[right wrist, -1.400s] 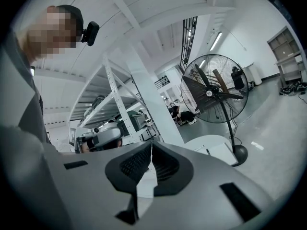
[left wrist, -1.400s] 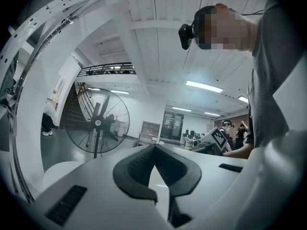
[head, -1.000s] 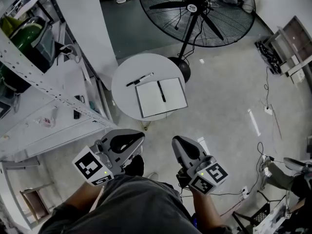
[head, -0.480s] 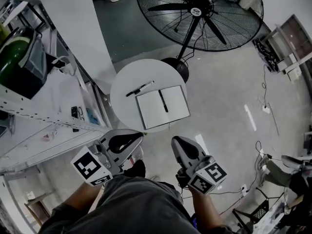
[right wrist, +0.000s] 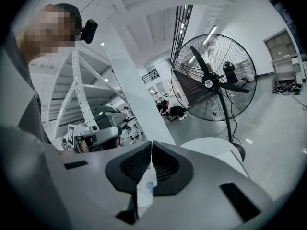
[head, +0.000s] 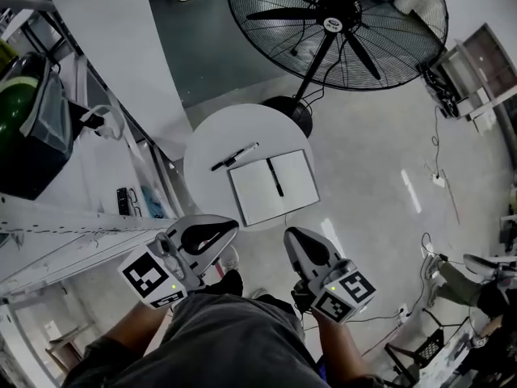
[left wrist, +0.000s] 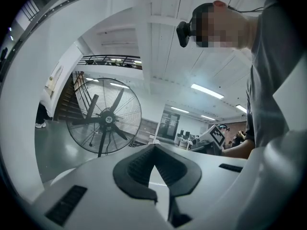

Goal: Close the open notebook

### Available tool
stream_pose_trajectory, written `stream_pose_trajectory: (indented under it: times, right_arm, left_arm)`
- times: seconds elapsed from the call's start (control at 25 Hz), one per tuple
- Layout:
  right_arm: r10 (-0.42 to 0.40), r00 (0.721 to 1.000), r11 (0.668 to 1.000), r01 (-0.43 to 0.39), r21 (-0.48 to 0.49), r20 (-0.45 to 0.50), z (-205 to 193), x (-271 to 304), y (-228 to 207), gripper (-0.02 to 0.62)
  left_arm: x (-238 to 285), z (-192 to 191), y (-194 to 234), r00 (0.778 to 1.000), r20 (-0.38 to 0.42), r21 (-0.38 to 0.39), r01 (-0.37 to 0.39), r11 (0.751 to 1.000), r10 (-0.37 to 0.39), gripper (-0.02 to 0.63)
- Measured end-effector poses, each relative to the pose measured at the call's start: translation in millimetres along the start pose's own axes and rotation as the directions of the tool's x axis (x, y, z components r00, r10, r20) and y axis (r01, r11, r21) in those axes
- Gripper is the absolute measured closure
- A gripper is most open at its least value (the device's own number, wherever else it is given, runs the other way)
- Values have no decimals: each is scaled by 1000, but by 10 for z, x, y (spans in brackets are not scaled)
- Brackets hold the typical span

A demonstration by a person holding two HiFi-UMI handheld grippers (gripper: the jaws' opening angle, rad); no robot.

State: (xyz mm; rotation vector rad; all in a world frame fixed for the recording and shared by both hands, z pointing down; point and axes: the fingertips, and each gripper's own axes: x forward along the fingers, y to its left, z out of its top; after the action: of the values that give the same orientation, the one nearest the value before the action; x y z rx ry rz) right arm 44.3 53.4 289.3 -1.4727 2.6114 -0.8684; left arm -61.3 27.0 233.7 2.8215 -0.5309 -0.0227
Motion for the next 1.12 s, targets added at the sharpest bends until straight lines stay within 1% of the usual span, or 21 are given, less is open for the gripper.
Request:
stream_pose_trajectory:
  times: [0.24,0.64,0.88,1.12]
  right_arm:
    - [-4,1000,1000,4,-4,-6,55,143,-17,574]
    - [-15,1000,1000,15,-5,-12,105,233,-151,574]
    - [-7,999,1000,7,-2,-36,106,327,-377,574]
    - [15,997,1000,-15,-1,-80,112,429,-699,574]
  left_arm:
    - [-16,32,143,1000,-1,7,-5,1000,5,594]
    - [12,13,237,1000,-7,22,-19,1000,19,594]
    - [129,-49,346,998,-29,35,-53,998,54,594]
    - [373,-108,473,994,-50,20,-95,995,96,594]
